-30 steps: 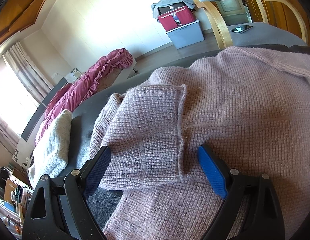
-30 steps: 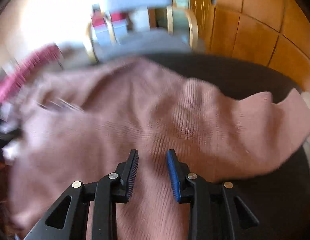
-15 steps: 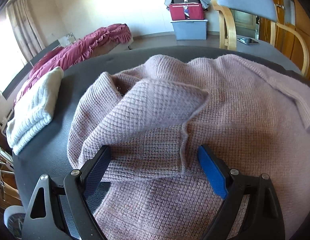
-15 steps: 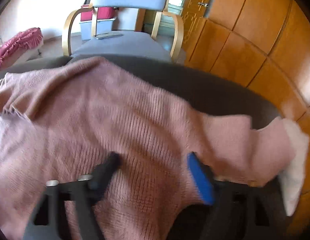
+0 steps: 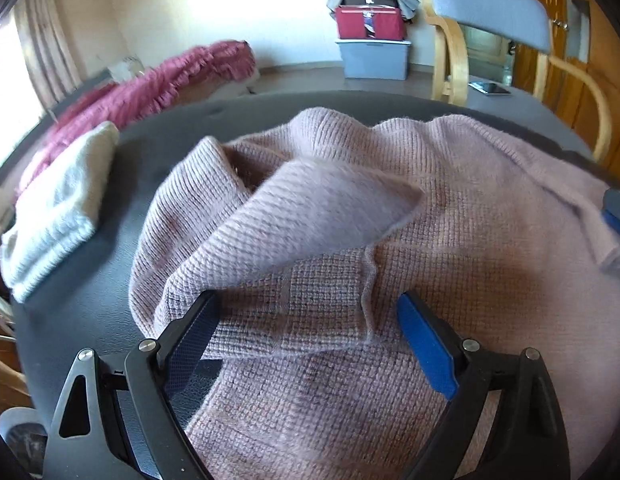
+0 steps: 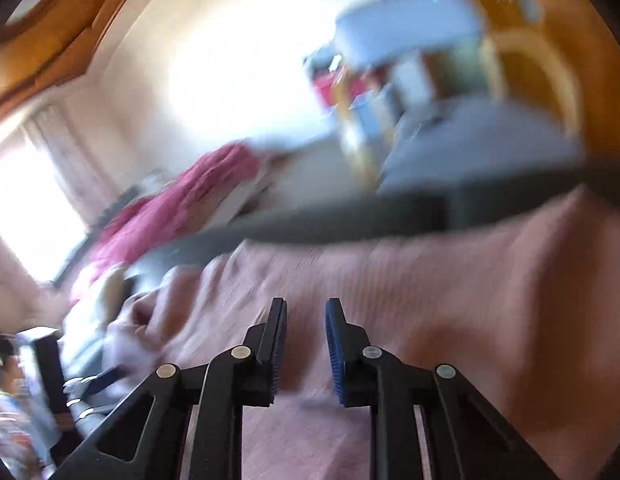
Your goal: Fold clothes
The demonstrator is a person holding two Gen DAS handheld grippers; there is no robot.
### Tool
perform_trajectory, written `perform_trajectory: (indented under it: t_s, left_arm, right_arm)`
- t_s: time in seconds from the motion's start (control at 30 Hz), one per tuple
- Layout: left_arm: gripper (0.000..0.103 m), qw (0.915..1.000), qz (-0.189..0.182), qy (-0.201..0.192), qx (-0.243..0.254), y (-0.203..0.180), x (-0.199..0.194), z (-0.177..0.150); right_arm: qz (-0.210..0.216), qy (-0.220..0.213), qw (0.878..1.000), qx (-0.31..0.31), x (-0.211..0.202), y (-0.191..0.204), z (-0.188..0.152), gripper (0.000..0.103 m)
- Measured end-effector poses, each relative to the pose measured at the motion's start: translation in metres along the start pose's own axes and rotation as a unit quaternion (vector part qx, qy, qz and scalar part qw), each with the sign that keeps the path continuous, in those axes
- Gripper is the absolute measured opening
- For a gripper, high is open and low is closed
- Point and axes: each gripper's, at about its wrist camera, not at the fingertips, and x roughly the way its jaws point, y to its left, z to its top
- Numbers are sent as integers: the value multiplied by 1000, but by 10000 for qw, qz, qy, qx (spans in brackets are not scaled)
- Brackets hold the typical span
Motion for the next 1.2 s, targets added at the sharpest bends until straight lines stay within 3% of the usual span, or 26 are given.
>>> perform_trajectory:
  t_s: [0.13,0.3,0.53,0.67,0.83,0.87,0.93,0.97,1.0,1.1,1.2]
  left_arm:
    - [93,9993,101,-60,366,9,-3,-3]
    - [93,9970,1,-219,742,28,-16,-9]
    - [93,9847,211,-1074,1357,42,-36,-14]
    - [93,9780,475,-1021,1756,26,-26,-13]
    - [92,9725,640,-811,2089,7,-11,-14]
    - [87,9727,603,-796,2095,7,-11,-13]
    - [58,9740,533,-750,2069,9,-10,-12]
    - [28,9750,544,-709,2033,10,-9,-11]
    - [19,9773,567,-637,1940,13,-7,-9]
    - [19,9888,325,-506,1369,36,-7,3]
    - [18,9951,300,-545,763,66,-11,19]
  right_arm:
    - [289,-204,9984,433,-7,-14,0,21]
    - [436,-8,9946,942,8,-30,-2,21]
    - [594,-200,9943,863,-2,-33,0,23]
    - [1078,-227,9923,567,-9,-18,1,28]
    - [1158,178,9928,-256,3,14,-11,30]
    - [1162,267,9919,-428,6,20,-13,30]
    - [1170,443,9891,-772,11,34,-18,30]
    - [1173,531,9872,-943,14,40,-21,30]
    - [1176,619,9848,-1114,17,47,-23,30]
    - [1182,881,9756,-1624,25,67,-31,30]
    - [858,957,9804,-1491,30,57,-30,16]
